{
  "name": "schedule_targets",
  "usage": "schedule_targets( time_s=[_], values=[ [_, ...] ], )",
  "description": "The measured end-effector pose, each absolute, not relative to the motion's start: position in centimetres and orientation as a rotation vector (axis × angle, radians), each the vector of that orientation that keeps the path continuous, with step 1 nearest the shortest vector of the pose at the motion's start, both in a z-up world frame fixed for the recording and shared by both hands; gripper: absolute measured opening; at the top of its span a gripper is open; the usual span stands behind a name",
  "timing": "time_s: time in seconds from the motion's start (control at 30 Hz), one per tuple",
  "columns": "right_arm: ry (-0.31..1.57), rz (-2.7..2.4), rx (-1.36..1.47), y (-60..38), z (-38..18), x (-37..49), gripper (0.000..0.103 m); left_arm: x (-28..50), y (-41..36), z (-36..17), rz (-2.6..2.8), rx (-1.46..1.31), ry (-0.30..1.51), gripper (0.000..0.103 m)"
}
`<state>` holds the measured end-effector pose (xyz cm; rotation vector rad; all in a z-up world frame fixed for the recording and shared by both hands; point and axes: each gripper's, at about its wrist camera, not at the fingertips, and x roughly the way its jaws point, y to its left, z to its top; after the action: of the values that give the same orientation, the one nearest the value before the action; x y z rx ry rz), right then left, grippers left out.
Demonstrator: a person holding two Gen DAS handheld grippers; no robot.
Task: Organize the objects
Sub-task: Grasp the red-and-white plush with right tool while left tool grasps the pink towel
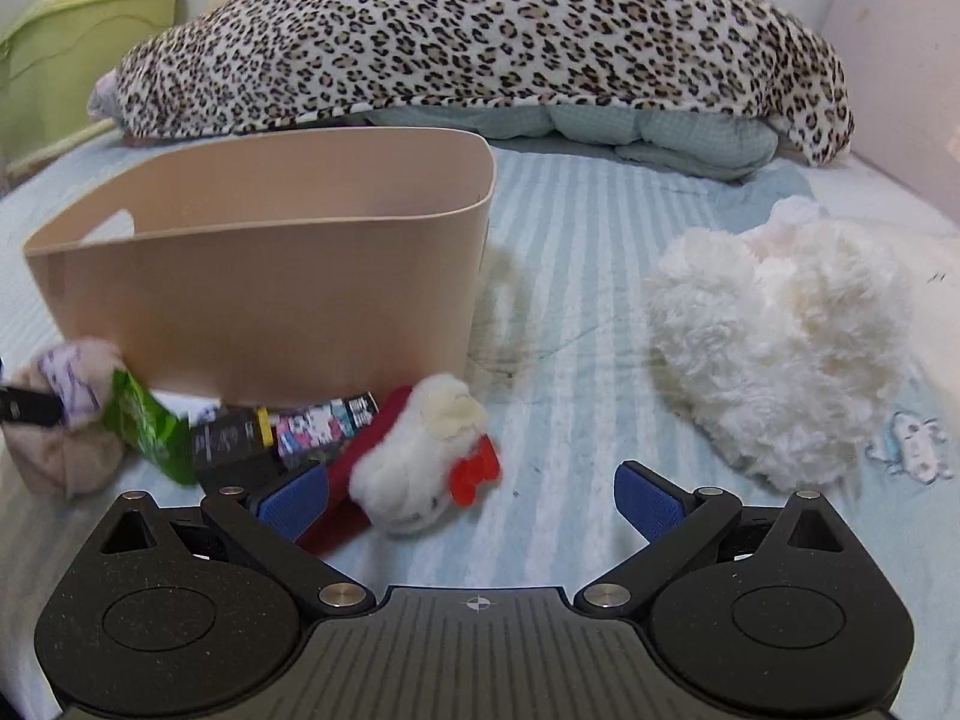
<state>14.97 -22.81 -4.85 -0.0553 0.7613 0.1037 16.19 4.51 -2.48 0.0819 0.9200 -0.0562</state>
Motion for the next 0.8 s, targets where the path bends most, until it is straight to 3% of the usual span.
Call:
schedule_targets(
  time_s=[0.2,0.3,0.43,0.47,0.63,0.8],
  values=[
    [0.811,0.101,-0.047,-21.6,-6.2,17.7,0.1,17.4,3.7,-3.5,-0.087,0.046,0.946,0.089],
    [0.866,0.099,-0.048,-21.1,-7.2,18.5,0.083,17.5,3.5,-4.0,-0.147,0.015,0.968,0.068],
    [0.88,0.143,0.036,-21.6,-7.5,18.1,0.052,16.9,2.8,-4.2,-0.184,0.051,0.952,0.053],
    [0.879,0.142,0.038,-21.5,-7.4,18.0,0.049,16.7,2.7,-4.2,-0.19,0.059,0.948,0.049],
    [0.847,0.14,0.046,-21.7,-6.7,16.9,0.038,15.7,2.4,-3.5,-0.193,0.075,0.93,0.032],
    [0.812,0.158,0.055,-22.0,-5.5,15.4,0.034,15.0,2.6,-2.8,-0.178,0.07,0.92,0.028]
  ],
)
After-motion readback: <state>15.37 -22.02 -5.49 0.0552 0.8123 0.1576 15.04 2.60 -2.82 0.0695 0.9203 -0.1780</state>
